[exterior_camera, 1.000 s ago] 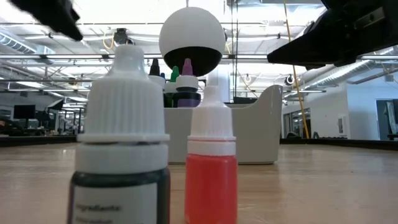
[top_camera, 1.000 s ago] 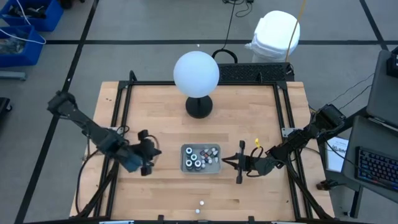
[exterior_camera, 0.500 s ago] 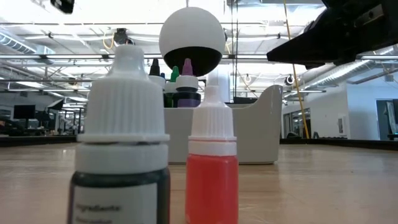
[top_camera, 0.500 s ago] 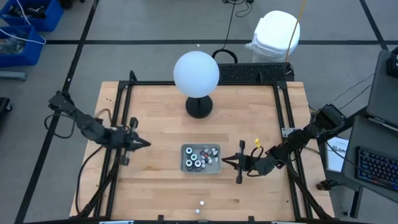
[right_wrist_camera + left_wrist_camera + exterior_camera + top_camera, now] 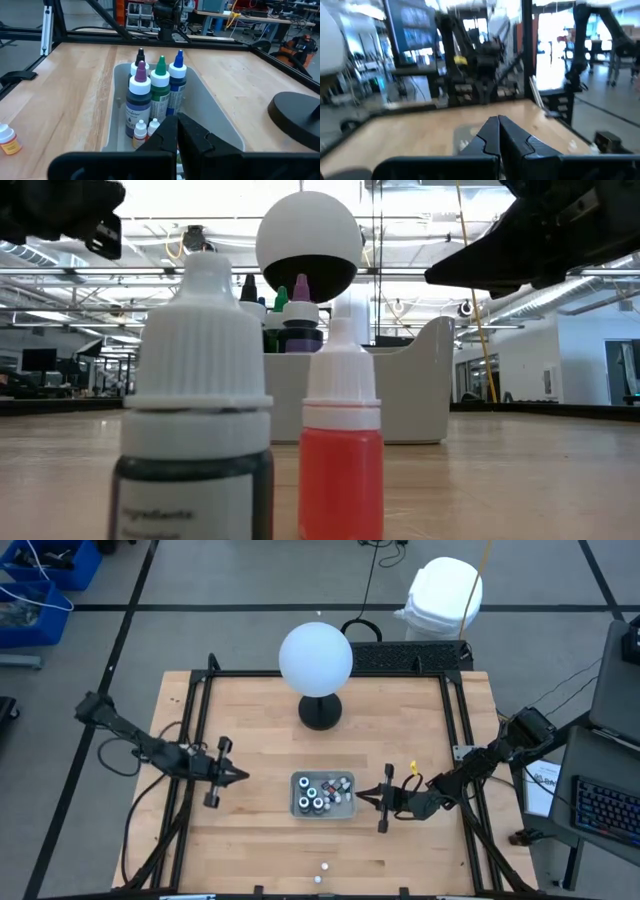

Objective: Pick & Place food coloring
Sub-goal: Put the small orange food coloring bottle into the gray bin

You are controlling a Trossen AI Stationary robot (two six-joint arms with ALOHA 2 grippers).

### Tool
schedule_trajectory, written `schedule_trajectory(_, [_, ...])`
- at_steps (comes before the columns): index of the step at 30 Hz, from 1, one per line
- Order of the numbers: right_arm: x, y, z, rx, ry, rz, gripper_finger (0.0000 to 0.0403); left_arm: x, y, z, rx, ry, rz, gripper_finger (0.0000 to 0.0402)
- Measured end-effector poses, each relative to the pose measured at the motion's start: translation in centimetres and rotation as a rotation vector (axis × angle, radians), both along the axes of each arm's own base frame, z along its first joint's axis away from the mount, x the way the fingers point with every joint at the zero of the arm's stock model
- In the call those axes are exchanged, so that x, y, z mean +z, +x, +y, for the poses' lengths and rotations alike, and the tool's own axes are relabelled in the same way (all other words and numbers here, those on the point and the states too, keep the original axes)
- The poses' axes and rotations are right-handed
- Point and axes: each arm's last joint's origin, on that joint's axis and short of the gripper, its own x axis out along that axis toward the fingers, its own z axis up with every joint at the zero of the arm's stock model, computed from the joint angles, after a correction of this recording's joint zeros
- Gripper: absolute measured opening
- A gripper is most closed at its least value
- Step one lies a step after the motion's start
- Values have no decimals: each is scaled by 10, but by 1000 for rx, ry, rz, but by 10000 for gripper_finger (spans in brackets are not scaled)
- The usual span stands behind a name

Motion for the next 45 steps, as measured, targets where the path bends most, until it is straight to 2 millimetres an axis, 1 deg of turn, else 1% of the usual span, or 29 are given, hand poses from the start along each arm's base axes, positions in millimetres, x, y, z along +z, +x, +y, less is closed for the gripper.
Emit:
schedule_trajectory(2, [0, 0, 0, 0, -1, 2, 0, 0, -1, 2, 11, 21, -33, 5])
schedule_trajectory(9, [-1, 0, 0, -2, 2, 10, 0, -2, -6, 9, 28, 113, -62, 5])
schedule_trajectory(14, [-1, 1, -3, -12, 0, 11, 0, 1, -9, 19, 41, 115, -96, 3])
schedule_trajectory(22, [-1, 5, -10, -35, -25, 17, 0, -6, -4, 37, -15, 72, -17, 4])
schedule_trajectory(24, [-2, 5, -11, -39, -30, 25, 0, -11, -3, 40, -46, 76, 11, 3])
schedule_trajectory(27, [-2, 5, -11, -41, -31, 26, 0, -28, -3, 42, -72, 81, 68, 3])
schedule_trajectory(28, [-3, 5, -11, -40, -32, 28, 0, -30, -3, 42, -81, 85, 94, 4])
schedule_trajectory(32, [-3, 5, -9, 27, -25, 41, 0, -30, -3, 42, -100, 85, 87, 3])
schedule_trajectory(34, [-3, 5, -8, 70, -40, 49, 0, -29, -3, 43, -69, 64, 84, 8])
schedule_trajectory(39, [-2, 7, -8, 134, -103, 50, 0, -39, -2, 47, 50, -100, 213, 25])
schedule_trajectory(42, [5, 9, -6, 171, -147, -9, 0, -45, -3, 47, 78, -139, 285, 24])
schedule_trajectory(45, [9, 9, -6, 178, -164, -46, 0, -48, -3, 48, 106, -156, 316, 16])
